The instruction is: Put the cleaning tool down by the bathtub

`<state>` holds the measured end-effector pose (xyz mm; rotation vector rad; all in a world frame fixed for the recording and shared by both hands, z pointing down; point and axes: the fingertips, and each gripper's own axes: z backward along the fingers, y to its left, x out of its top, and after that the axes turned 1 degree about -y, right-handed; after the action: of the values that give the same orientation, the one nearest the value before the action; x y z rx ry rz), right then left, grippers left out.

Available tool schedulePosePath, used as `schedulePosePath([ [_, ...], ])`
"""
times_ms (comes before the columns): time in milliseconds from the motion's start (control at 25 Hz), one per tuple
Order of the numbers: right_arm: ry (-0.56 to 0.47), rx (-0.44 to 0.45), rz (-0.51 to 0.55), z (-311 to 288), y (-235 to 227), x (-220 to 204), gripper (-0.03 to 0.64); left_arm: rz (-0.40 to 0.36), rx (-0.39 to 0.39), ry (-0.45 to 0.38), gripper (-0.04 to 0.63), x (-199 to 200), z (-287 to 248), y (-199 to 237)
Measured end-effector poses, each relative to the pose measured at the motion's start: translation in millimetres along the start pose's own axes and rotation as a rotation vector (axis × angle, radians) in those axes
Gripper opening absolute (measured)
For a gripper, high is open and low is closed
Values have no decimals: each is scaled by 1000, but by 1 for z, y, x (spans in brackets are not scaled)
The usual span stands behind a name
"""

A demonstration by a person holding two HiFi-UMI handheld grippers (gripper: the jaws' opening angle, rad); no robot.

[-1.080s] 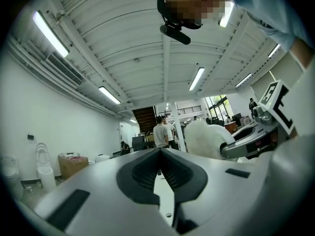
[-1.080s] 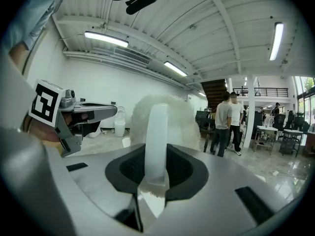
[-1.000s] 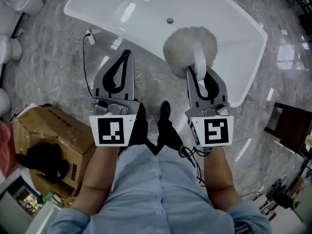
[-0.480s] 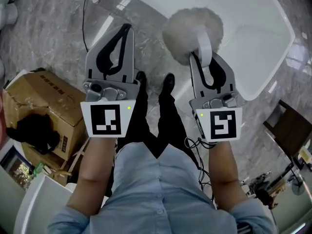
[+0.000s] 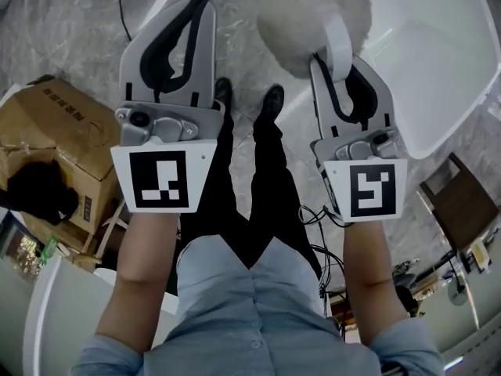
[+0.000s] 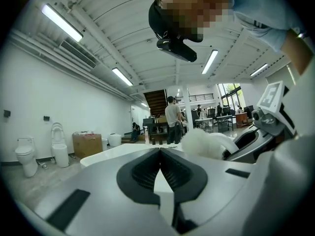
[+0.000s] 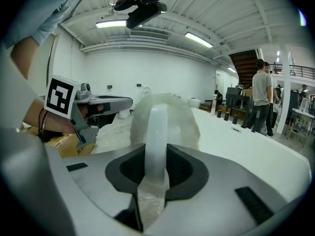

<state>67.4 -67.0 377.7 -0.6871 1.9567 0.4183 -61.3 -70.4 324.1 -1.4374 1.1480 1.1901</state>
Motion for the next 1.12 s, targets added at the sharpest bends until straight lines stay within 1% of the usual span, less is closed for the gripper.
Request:
schedulePosePath([
  [120, 16, 28, 10, -18, 12, -23, 98, 14, -6, 6, 15, -30, -2, 3],
  [280, 49, 64, 16, -42, 22, -59, 99, 24, 9, 27, 15, -72, -5, 9],
  [480, 86, 85, 14, -64, 30, -101, 99, 46, 31, 43, 15, -118, -2, 13],
  [880, 141, 134, 34, -115, 47, -177, 100, 89, 45, 55, 15, -209, -5, 26],
  [1120, 179, 179, 51, -141, 49, -228, 100, 100, 50, 61, 15, -261, -10, 20],
])
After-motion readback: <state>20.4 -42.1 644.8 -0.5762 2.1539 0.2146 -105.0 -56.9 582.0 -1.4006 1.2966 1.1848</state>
